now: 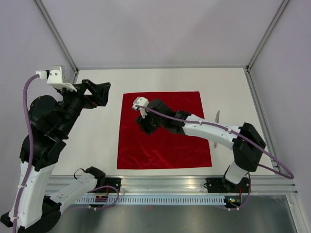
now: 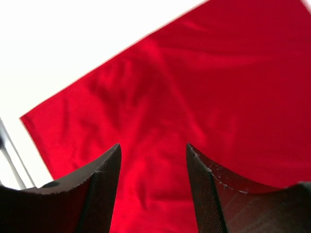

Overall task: Fold the napkin, place the utensils inside, and roll it up
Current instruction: Fold the napkin

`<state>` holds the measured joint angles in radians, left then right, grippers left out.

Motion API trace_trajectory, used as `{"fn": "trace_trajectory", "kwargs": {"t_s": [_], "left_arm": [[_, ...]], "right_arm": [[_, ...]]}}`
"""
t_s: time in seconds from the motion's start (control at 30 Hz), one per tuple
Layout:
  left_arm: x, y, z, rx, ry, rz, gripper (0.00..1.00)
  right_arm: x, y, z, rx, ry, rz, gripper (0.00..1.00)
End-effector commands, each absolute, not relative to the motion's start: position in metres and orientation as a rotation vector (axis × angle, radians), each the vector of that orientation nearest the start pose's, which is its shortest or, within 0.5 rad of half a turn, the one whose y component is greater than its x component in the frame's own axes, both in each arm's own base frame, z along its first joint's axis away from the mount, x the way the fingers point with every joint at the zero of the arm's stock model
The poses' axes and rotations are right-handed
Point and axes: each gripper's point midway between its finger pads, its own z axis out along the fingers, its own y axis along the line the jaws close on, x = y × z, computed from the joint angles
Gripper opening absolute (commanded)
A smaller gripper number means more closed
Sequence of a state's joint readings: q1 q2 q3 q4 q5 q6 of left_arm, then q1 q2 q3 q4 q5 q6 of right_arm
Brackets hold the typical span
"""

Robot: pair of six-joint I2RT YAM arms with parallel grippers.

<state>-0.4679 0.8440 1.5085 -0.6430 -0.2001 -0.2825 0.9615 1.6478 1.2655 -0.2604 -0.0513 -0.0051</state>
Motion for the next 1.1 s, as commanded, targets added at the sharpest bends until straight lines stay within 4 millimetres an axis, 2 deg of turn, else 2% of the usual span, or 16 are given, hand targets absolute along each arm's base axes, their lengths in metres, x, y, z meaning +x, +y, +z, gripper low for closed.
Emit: {"fn": "trace_trajectory", "kwargs": {"t_s": [0.0, 0.03, 0.07, 0.1, 0.13, 0.17, 0.27, 0.4, 0.43, 0.53, 0.8, 0.93, 1.07], "left_arm": [[0.236, -0.08, 0.456, -0.036, 1.637, -0.351, 1.0], [0.236, -0.079, 0.455, -0.04, 1.638, -0.346, 1.0], [0.236, -0.078, 0.455, -0.042, 1.64, -0.34, 1.0], [0.238, -0.078, 0.452, -0.044, 1.648, -0.331, 1.0], [0.238, -0.078, 0.452, -0.044, 1.65, -0.33, 1.0], [0.24, -0.079, 0.451, -0.044, 1.653, -0.328, 1.0], [0.244, -0.08, 0.446, -0.044, 1.668, -0.316, 1.0], [0.248, -0.082, 0.443, -0.041, 1.677, -0.311, 1.0], [0.249, -0.082, 0.442, -0.04, 1.68, -0.311, 1.0], [0.25, -0.083, 0.441, -0.034, 1.683, -0.306, 1.0], [0.248, -0.082, 0.436, -0.032, 1.69, -0.303, 1.0], [0.249, -0.084, 0.436, -0.03, 1.691, -0.31, 1.0], [0.252, -0.085, 0.429, -0.025, 1.709, -0.302, 1.0]], "right_arm": [[0.238, 0.424, 0.164, -1.159, 1.945, 0.556, 0.61], [0.232, 0.434, 0.153, -1.187, 1.952, 0.555, 0.61], [0.215, 0.447, 0.149, -1.228, 1.936, 0.56, 0.61], [0.207, 0.458, 0.149, -1.242, 1.923, 0.576, 0.62], [0.202, 0.466, 0.137, -1.267, 1.934, 0.572, 0.61], [0.186, 0.478, 0.135, -1.303, 1.914, 0.589, 0.61], [0.158, 0.497, 0.114, -1.349, 1.927, 0.594, 0.6], [0.132, 0.513, 0.095, -1.375, 1.94, 0.617, 0.59], [0.126, 0.516, 0.084, -1.394, 1.947, 0.611, 0.58], [0.119, 0.521, 0.067, -1.42, 1.964, 0.58, 0.57], [0.114, 0.525, 0.041, -1.435, 2.002, 0.533, 0.57], [0.115, 0.524, 0.037, -1.433, 2.01, 0.519, 0.57], [0.114, 0.528, 0.042, -1.43, 2.006, 0.535, 0.57]]}}
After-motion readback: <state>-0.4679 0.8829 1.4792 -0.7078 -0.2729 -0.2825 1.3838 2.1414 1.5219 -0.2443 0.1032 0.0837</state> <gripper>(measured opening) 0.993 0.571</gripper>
